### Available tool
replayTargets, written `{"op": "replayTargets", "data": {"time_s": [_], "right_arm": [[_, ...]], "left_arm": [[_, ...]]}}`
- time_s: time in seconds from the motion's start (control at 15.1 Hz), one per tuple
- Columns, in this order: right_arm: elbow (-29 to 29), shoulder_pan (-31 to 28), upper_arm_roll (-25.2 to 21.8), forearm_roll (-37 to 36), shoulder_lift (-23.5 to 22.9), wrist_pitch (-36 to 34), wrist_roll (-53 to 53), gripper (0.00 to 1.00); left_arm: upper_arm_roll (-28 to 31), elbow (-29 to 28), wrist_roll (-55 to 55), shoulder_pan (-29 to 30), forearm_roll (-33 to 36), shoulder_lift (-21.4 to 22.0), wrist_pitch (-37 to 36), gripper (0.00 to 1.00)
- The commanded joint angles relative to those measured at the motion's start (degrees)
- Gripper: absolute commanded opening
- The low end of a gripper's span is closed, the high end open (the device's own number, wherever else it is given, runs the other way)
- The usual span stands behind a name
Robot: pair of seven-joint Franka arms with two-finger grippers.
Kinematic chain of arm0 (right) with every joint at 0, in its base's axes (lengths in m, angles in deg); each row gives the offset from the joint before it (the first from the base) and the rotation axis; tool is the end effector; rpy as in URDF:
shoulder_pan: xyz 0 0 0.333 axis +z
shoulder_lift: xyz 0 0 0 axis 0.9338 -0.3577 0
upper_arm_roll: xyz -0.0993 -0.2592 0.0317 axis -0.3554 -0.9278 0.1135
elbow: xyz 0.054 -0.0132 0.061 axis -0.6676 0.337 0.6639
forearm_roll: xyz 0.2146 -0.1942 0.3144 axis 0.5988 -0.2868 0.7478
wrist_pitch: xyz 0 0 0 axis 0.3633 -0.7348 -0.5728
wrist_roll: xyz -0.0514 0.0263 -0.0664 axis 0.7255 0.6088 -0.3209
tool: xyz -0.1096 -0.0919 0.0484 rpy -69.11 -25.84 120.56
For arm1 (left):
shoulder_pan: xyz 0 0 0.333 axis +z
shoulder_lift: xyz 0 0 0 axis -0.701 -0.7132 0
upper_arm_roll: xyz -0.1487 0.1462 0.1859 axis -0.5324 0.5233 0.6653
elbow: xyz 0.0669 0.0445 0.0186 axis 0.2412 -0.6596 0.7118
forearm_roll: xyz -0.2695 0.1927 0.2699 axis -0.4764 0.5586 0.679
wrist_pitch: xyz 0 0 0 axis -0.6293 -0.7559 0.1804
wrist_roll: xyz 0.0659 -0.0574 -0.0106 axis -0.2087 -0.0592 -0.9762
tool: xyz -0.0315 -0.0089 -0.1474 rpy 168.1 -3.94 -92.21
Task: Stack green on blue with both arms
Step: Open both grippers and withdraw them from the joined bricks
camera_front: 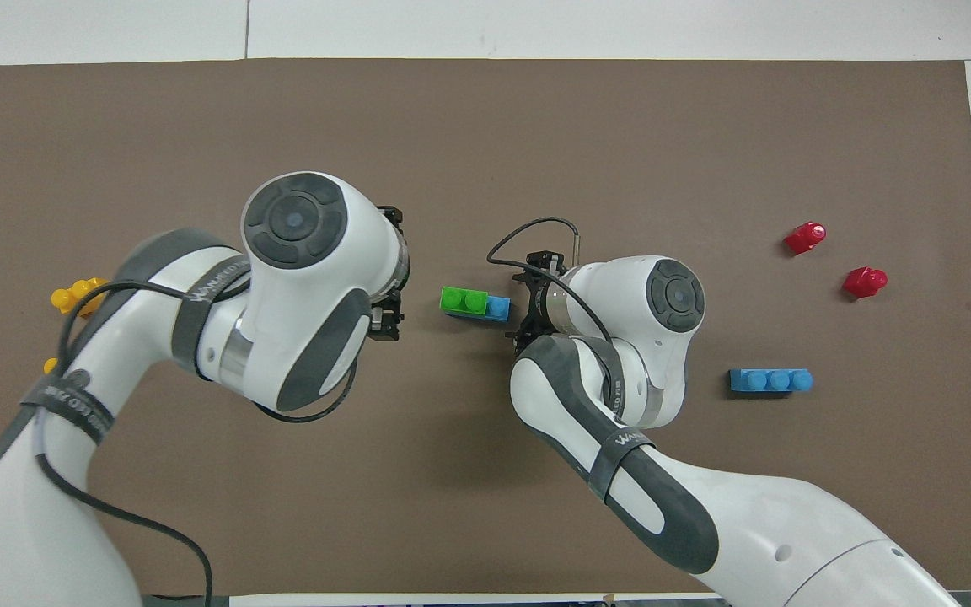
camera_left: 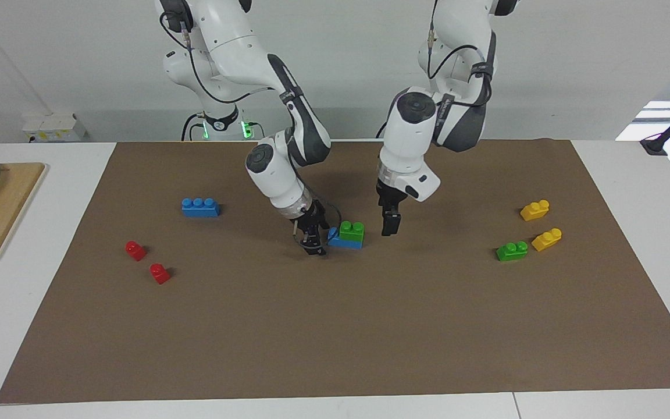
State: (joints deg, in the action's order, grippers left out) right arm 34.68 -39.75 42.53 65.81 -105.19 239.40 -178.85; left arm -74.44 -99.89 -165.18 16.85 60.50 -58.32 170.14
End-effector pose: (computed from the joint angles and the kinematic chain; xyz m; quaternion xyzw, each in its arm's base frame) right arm 0.5529 0.3164 0.1734 -0.6358 0.7432 0.1214 0.1692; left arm 0.5578 -0.3190 0.3540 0.7436 0.6680 -0.0029 0.0283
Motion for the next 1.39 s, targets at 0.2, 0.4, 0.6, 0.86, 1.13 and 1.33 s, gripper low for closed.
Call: {"op": "replayTargets", "data": {"time_s": [0.2, 0.4, 0.6, 0.86, 1.13, 1.33], "right_arm": [[-0.72, -7.04, 0.37, 1.30, 4.47, -8.84, 3.54, 0.97], [-3.87, -11.08, 0.02, -0.02, 6.67, -14.81, 7.75, 0.97], [-8.09, -15.82, -0.07, -7.54, 8.34, -21.14, 14.87, 0.98], [-14.60, -19.35, -0.07, -20.13, 9.48, -29.93, 31.54, 1.00], [-15.23, -22.86, -0.07, -22.95, 13.60, -36.52, 55.60, 1.00], [-15.23, -25.06, -0.16, -28.03, 18.08, -42.42, 72.33, 1.00]], "left_arm": [[-0.21, -1.53, 23.03, 10.05, 0.59, 9.40, -14.01, 1.00], [-0.21, -1.88, 34.71, 16.13, 0.59, 13.44, -16.91, 1.00], [0.49, -1.79, 60.06, 22.44, 0.50, 14.60, -19.37, 1.00], [0.84, -1.27, 80.43, 26.49, 0.50, 14.51, -19.73, 1.00], [0.93, 2.85, 88.54, 29.06, 0.59, 13.46, -22.96, 1.00], [0.84, 4.10, 91.77, 29.05, 1.03, 13.54, -25.52, 1.00]]}}
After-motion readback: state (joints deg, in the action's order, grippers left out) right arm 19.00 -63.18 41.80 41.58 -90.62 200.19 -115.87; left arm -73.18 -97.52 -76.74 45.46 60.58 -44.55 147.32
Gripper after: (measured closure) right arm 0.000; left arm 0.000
